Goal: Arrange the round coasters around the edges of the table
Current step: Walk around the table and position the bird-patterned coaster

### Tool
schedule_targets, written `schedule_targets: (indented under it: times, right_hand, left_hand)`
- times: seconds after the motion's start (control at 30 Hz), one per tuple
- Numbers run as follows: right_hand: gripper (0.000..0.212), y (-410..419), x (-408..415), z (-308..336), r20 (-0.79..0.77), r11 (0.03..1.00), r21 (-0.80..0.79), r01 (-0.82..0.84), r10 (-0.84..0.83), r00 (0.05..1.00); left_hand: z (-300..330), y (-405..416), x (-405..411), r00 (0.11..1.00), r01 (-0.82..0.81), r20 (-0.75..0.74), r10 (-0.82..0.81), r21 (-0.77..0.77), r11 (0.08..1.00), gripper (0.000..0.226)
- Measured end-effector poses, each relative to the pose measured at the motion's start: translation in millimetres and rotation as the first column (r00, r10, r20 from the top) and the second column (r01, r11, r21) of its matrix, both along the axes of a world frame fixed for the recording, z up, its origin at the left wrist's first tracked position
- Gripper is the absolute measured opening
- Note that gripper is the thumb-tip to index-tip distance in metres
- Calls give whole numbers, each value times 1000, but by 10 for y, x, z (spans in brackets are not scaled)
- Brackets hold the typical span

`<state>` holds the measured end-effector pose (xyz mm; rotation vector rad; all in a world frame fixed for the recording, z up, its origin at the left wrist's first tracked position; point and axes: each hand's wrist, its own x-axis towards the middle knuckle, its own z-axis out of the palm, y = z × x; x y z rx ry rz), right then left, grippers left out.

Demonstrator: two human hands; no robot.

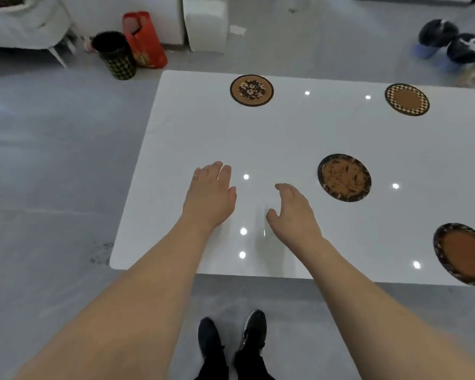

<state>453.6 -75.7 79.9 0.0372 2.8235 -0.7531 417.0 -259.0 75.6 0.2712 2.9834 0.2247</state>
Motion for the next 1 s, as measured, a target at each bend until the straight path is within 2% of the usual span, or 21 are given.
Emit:
schedule_targets:
  times: [0.23, 0.33, 0.5, 0.6, 0.67, 0.73, 0.83, 1.0]
  right_hand:
    - [51, 746, -508, -351, 47, 975, -108, 193, -189, 981]
    - [23, 1238, -822, -590, -20, 953, -97, 288, -291, 957]
    - [33, 1952, -1252, -1020, -271, 844, 1, 537, -516, 812]
    - [43, 2151, -1320, -1324, -262, 746, 84, 661, -624, 737]
    - [43, 2166, -1285, -1531, -276, 686, 177, 706, -654, 705]
    - [43, 2161, -1277, -1651, -313, 662, 221, 716, -647, 695]
    - [42, 2214, -1295, -1713, -322, 681, 202, 704, -632, 705]
    - [36, 2244, -1280, -1710, -325, 712, 136, 689, -625, 710]
  left_hand:
    - [-276, 658, -591, 997, 66, 38, -66, 8, 998, 53]
    - [-491, 1047, -944, 989, 131, 55, -134, 53, 990, 52]
    - [-949, 1863, -1557, 951, 308, 1, -309, 74, 949, 52]
    - [-1218, 2342, -1640, 916, 401, -25, -400, 91, 912, 51]
    - [-1413, 2500, -1545, 928, 372, -21, -372, 120, 920, 53]
    - [-1563, 2517, -1460, 954, 297, -88, -286, 142, 944, 54]
    - [-1642, 2506, -1444, 965, 235, -151, -215, 124, 964, 53]
    - [-1644, 2503, -1470, 962, 259, -132, -240, 151, 954, 48]
